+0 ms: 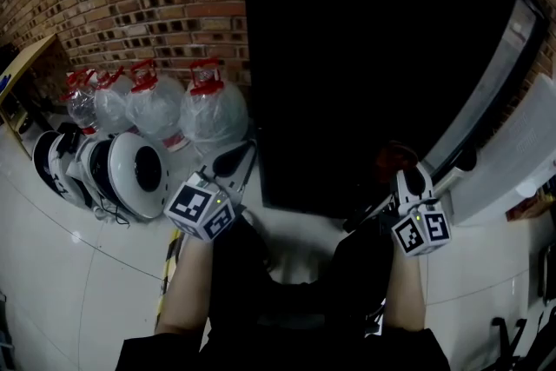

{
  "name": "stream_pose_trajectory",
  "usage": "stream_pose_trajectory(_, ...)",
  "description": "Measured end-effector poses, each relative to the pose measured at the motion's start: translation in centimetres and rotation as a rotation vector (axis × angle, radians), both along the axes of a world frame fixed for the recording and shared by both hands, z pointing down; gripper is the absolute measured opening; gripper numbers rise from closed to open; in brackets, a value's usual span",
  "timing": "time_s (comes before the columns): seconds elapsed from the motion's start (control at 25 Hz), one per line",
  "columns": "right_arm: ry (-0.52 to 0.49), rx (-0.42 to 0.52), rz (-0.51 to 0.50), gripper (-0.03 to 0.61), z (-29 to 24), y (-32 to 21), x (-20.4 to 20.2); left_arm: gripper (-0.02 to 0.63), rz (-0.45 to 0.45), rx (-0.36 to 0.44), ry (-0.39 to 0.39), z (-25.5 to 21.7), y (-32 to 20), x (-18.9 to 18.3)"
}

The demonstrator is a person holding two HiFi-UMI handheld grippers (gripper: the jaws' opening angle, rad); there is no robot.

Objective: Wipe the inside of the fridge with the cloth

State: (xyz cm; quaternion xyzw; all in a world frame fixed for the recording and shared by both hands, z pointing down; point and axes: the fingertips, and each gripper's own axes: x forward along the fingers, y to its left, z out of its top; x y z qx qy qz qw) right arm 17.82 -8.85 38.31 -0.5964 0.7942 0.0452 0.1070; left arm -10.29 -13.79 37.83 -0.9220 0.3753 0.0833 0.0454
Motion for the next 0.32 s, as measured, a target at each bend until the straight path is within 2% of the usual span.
stream_pose_trajectory(0.12,-0.023,0.001,0.006,0.068,0.14,0.38,0.48,0.0,0.004,-0.007,0.006,0.21,0.19,-0.25)
stream_pose_trajectory(0.32,-0.001,0.012,0.017,0.069,0.15,0.91,0.43,0.0,0.001,-0.02,0.036,0.2,0.36,-0.86)
